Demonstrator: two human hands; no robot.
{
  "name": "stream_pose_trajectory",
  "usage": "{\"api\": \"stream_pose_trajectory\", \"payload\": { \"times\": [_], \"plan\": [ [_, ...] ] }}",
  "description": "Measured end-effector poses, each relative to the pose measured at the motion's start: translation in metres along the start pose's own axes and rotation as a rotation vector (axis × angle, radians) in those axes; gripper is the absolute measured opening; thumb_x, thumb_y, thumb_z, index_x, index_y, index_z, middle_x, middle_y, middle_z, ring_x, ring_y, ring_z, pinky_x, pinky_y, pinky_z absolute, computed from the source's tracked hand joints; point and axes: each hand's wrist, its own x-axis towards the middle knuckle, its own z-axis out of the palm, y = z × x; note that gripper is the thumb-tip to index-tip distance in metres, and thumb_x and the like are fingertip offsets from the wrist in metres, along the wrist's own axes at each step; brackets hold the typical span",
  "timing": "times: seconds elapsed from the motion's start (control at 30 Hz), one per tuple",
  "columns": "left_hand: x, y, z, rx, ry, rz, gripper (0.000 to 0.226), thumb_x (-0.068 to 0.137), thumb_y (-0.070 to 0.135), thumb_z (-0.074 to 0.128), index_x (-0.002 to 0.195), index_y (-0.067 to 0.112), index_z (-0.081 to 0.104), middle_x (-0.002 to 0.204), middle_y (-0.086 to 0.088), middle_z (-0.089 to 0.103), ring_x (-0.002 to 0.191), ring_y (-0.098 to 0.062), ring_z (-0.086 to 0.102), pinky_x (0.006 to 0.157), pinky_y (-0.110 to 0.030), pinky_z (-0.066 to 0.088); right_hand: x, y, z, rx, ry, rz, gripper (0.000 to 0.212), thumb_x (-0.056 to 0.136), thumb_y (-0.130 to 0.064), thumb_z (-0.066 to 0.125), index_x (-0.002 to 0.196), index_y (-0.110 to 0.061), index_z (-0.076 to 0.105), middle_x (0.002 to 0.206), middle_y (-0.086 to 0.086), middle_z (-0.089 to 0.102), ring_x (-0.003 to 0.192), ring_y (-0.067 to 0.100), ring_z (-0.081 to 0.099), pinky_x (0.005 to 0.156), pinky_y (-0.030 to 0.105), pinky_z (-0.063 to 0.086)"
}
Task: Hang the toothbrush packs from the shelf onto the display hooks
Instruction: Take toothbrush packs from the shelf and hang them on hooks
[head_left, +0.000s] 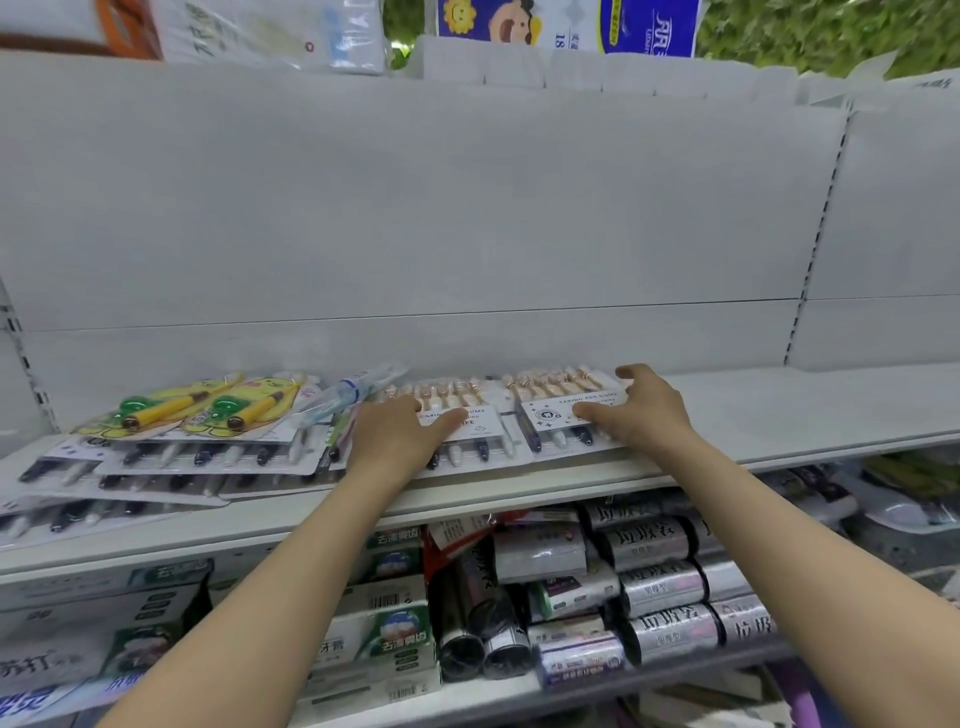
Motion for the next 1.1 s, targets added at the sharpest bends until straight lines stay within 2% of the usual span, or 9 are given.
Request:
{"api": "stream_pose_trajectory", "payload": {
  "times": [0.13,0.23,0.33,0.57,0.67,0.73,0.83,1.0,1.1],
  "plan": [
    [-0.002,-0.002,0.000,-0.036,0.040,0.010,0.081,0.084,0.073,0.053,0.135,0.011,0.058,0.135,-0.008,0.061,0.127,-0.027,0.052,0.101,-0.038,0.042,0.010,0.001,-0.011,0.001,0.064,0.074,0.087,0.067,-0.049,0.087,0.136,-0.010,0.051,0.131,0.012,0.056,0.127,0.034,0.046,0.104,0.044,0.043],
    [0.000,-0.001,0.000,-0.041,0.032,0.008,0.081,0.083,0.073,0.054,0.135,0.011,0.058,0.137,-0.005,0.060,0.128,-0.026,0.052,0.101,-0.037,0.041,0.016,-0.006,-0.026,0.164,-0.009,0.266,0.076,0.067,-0.033,0.092,0.123,0.004,0.055,0.109,0.013,0.060,0.102,0.034,0.058,0.078,0.039,0.050],
    [0.005,-0.001,0.001,-0.040,0.001,0.009,0.080,0.083,0.075,0.051,0.133,0.012,0.060,0.135,-0.005,0.062,0.126,-0.026,0.053,0.097,-0.035,0.042,0.026,-0.013,-0.041,0.251,-0.100,0.363,0.065,0.070,-0.014,0.090,0.119,0.006,0.053,0.108,0.019,0.062,0.077,0.029,0.061,0.053,0.029,0.050],
    [0.009,0.000,0.000,-0.055,0.075,0.063,0.078,0.083,0.073,0.055,0.133,0.013,0.059,0.134,-0.008,0.061,0.130,-0.027,0.049,0.099,-0.039,0.042,0.043,-0.015,-0.054,0.269,-0.168,0.459,0.039,0.071,-0.001,0.085,0.098,0.008,0.059,0.103,0.023,0.070,0.079,0.027,0.059,0.075,0.039,0.052],
    [0.015,-0.003,-0.012,-0.019,0.238,0.081,0.071,0.086,0.071,0.050,0.128,0.015,0.061,0.124,-0.010,0.064,0.132,-0.028,0.039,0.097,-0.042,0.042,0.036,-0.022,-0.061,0.317,-0.219,0.469,0.021,0.083,0.002,0.075,0.090,0.005,0.056,0.089,0.019,0.071,0.067,0.025,0.067,0.057,0.028,0.058],
    [0.021,-0.011,-0.025,0.082,0.299,0.020,0.070,0.090,0.069,0.045,0.129,0.013,0.060,0.122,-0.010,0.066,0.132,-0.031,0.037,0.097,-0.043,0.042,0.035,-0.023,-0.071,0.358,-0.201,0.457,0.019,0.085,0.002,0.073,0.091,0.005,0.056,0.089,0.019,0.071,0.074,0.028,0.069,0.059,0.032,0.059],
    [0.031,-0.027,-0.037,0.269,0.170,-0.129,0.069,0.093,0.069,0.038,0.127,0.011,0.056,0.125,-0.015,0.062,0.127,-0.037,0.039,0.092,-0.042,0.042,0.032,-0.030,-0.091,0.437,-0.041,0.375,0.020,0.078,-0.001,0.080,0.086,0.001,0.062,0.098,0.019,0.072,0.089,0.035,0.071,0.074,0.044,0.058],
    [0.034,-0.040,-0.036,0.367,0.097,-0.175,0.052,0.096,0.061,0.046,0.116,0.014,0.057,0.118,-0.013,0.065,0.119,-0.037,0.047,0.080,-0.038,0.039,0.012,-0.048,-0.111,0.708,0.121,0.136,0.014,0.085,0.003,0.071,0.092,-0.008,0.066,0.091,0.013,0.072,0.072,0.022,0.073,0.051,0.028,0.059],
    [0.034,-0.039,-0.036,0.340,0.139,-0.170,0.033,0.100,0.038,0.053,0.117,0.011,0.059,0.118,-0.015,0.065,0.119,-0.038,0.046,0.077,-0.037,0.038,-0.001,-0.047,-0.105,0.873,0.168,-0.020,0.020,0.085,0.002,0.071,0.101,-0.011,0.069,0.103,0.013,0.073,0.089,0.025,0.073,0.067,0.035,0.062]
  ]
}}
